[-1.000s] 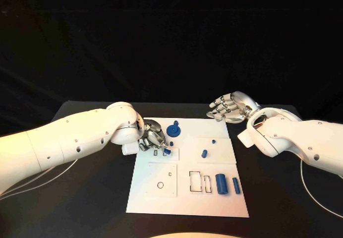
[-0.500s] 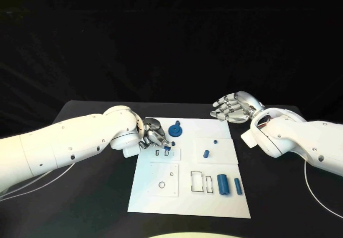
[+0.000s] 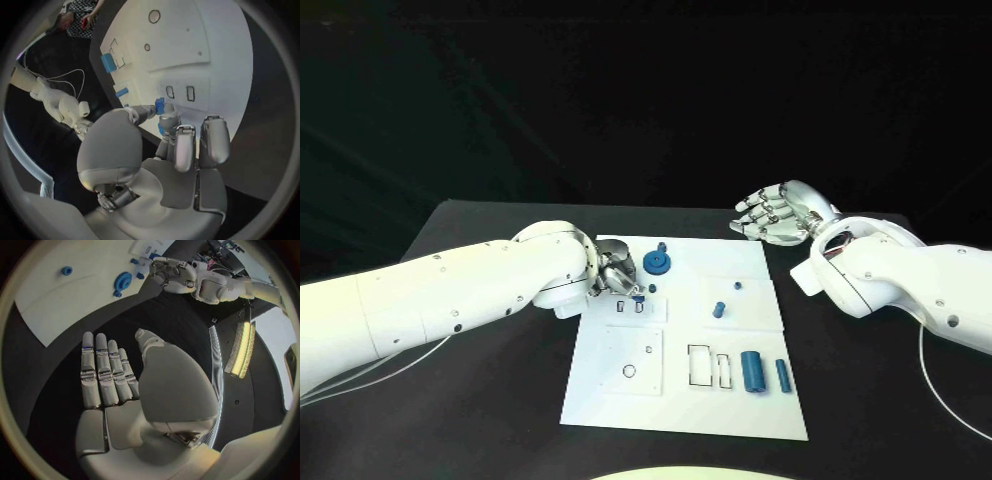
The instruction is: Assemble the parts on the task board
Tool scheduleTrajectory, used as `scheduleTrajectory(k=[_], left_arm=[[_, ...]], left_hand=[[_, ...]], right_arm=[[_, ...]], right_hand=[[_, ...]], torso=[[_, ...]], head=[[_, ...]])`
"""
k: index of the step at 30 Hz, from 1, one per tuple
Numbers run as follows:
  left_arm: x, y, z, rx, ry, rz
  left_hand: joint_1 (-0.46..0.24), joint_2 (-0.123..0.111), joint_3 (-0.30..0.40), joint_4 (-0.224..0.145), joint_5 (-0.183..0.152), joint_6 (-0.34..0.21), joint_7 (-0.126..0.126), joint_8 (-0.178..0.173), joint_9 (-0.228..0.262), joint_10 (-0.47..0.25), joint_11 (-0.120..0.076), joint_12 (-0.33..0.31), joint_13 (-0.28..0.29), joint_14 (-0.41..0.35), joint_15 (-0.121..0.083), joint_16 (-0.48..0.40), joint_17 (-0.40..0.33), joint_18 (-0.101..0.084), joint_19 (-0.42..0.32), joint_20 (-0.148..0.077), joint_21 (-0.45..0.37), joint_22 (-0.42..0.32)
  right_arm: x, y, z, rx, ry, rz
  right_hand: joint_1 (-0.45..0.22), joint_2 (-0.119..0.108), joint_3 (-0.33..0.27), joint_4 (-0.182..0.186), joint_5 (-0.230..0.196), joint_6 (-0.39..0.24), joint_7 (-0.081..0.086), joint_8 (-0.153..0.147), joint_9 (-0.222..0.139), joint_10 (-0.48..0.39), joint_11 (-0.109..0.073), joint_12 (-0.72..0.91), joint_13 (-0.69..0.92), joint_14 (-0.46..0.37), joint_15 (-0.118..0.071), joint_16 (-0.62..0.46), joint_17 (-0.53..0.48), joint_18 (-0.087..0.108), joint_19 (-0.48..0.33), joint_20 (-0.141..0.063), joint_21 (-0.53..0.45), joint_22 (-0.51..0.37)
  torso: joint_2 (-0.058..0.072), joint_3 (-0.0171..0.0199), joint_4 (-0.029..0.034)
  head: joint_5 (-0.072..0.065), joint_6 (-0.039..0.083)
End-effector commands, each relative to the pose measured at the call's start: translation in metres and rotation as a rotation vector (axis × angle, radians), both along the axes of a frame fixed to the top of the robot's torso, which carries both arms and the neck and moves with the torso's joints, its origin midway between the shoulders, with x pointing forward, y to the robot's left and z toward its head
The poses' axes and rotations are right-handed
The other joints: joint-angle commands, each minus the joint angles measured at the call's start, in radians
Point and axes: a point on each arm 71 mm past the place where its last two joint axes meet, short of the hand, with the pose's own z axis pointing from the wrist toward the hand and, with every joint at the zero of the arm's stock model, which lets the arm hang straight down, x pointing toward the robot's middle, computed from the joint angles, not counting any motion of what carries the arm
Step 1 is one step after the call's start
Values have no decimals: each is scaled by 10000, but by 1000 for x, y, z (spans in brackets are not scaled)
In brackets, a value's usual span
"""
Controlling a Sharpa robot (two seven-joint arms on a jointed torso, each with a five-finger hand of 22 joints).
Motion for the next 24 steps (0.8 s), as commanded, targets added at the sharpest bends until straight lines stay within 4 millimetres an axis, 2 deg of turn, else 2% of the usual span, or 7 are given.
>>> scheduleTrajectory(k=[1, 15, 24], left_arm=[[-1, -3, -1, 393, -278, -343], [-5, -7, -8, 501, -80, -493], [-6, -7, -12, 650, 46, -603]], left_hand=[[-27, -116, 2019, -2022, 111, 156, -59, -66, 16, 107, 13, 69, 44, 874, -98, 19, 2097, -137, 78, 5, 38, 14], [-69, -146, 2016, -2051, 324, 209, -78, -76, 43, 172, -4, 105, 114, 871, -115, 9, 2078, -144, 108, -9, 51, 46], [-95, -138, 2019, -2045, 396, 228, -84, -77, 55, 207, -9, 137, 165, 865, -120, -3, 2056, -146, 117, -14, 55, 54]], right_arm=[[0, 0, 2, -152, -276, -65], [0, 1, 1, -172, -271, -57], [0, 1, 1, -174, -253, -46]], right_hand=[[58, -16, 73, 10, 51, 76, 393, -67, -16, 82, -14, -49, -12, 55, 34, -43, -8, 61, 40, 15, -11, -8], [84, -22, 102, 0, 71, 95, 388, -74, -27, 106, -20, -67, -11, 83, 28, -57, -29, 63, 55, 11, -5, -43], [85, -24, 107, 1, 73, 100, 388, -75, -29, 111, -21, -71, -11, 90, 27, -61, -34, 63, 59, 11, -4, -51]], torso=[[11, -12, 8], [19, -1, -36], [10, 6, -14]], head=[[13, -18], [26, -79], [9, -105]])
